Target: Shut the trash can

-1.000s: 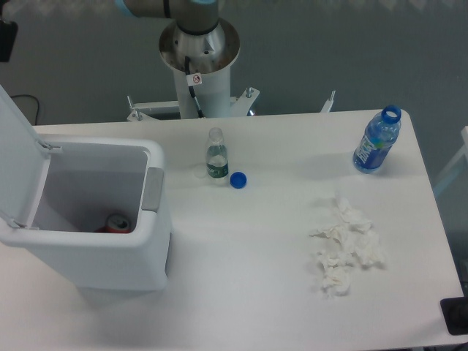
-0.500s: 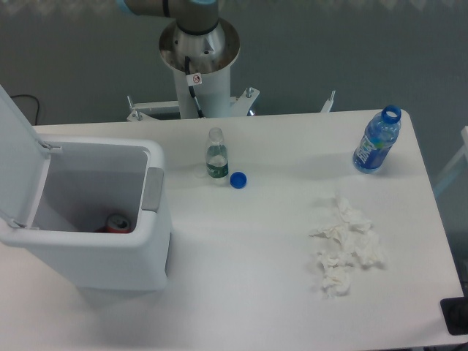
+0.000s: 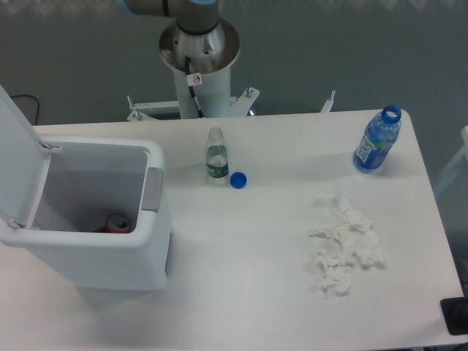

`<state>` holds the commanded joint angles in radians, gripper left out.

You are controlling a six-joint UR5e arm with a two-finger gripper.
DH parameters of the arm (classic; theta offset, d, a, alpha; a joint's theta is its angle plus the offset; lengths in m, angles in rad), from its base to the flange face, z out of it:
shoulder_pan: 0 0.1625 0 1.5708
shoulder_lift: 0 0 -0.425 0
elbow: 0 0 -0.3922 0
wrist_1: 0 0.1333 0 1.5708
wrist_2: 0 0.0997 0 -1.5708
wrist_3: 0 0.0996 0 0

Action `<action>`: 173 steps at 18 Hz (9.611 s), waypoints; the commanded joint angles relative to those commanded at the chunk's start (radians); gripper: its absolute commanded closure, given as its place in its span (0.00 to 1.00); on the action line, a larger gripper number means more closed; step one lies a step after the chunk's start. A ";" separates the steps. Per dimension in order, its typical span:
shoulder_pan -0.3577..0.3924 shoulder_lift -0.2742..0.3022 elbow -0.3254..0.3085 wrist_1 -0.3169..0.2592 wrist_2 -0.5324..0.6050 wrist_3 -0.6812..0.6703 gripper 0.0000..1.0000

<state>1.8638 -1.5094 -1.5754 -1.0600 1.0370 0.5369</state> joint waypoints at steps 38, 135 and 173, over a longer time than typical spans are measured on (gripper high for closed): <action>-0.026 -0.123 0.106 0.035 0.127 -0.084 0.00; 0.305 -0.181 0.061 0.103 0.542 -0.107 0.00; 0.318 -0.219 0.048 0.120 0.540 -0.107 0.00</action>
<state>2.1813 -1.7288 -1.5278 -0.9403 1.5769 0.4295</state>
